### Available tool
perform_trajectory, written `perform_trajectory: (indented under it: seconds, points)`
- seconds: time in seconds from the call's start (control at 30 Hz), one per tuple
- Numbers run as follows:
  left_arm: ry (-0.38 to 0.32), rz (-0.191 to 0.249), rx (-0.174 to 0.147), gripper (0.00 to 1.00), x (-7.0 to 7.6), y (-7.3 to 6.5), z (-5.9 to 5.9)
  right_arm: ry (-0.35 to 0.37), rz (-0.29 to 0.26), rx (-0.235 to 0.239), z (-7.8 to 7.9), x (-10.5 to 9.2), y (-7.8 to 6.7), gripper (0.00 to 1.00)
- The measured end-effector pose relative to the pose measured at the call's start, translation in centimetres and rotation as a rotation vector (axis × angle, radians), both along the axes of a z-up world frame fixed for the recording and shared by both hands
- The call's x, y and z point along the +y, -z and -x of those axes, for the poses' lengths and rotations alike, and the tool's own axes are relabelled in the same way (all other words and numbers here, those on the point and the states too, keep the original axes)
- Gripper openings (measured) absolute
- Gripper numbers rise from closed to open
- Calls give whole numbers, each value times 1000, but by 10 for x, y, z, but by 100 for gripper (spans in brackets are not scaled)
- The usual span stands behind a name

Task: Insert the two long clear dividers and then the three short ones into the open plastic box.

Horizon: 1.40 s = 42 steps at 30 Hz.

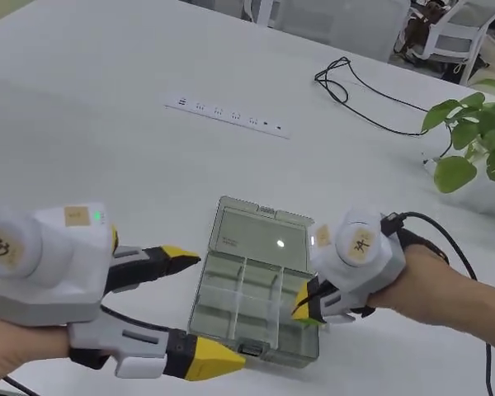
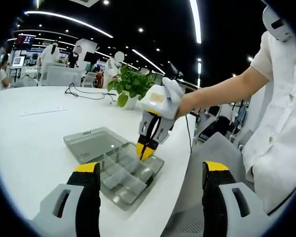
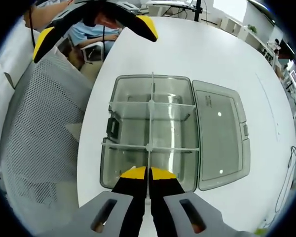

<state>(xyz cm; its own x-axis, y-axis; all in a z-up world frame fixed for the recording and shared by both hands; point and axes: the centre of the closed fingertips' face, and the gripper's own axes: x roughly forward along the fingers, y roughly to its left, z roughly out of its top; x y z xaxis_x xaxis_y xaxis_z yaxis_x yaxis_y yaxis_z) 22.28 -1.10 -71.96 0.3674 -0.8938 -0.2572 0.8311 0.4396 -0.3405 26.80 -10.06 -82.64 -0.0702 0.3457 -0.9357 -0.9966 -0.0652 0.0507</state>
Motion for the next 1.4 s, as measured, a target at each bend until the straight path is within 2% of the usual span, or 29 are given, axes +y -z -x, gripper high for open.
perform_trajectory:
  seconds: [0.7,0.8,0.93,1.1,1.17,1.4]
  points:
    - [3,-12,-10,86,-1,-5,3,23,0,-13,0,0,4,1]
    - [4,-16,-12,86,-1,-6,5,-12,6,-28,0,0,4,2]
    - [0,-22,-12,87,1,-5,5,-7,4,-32,0,0,5,3]
    - [-5,-27,-12,87,4,-7,7,12,-1,-12,3,-1,6,8]
    - [-8,-29,-14,87,5,-8,6,13,-2,-23,2,-2,5,10]
    - [-12,-46,-21,90,8,-10,6,40,-55,-27,3,-1,-7,19]
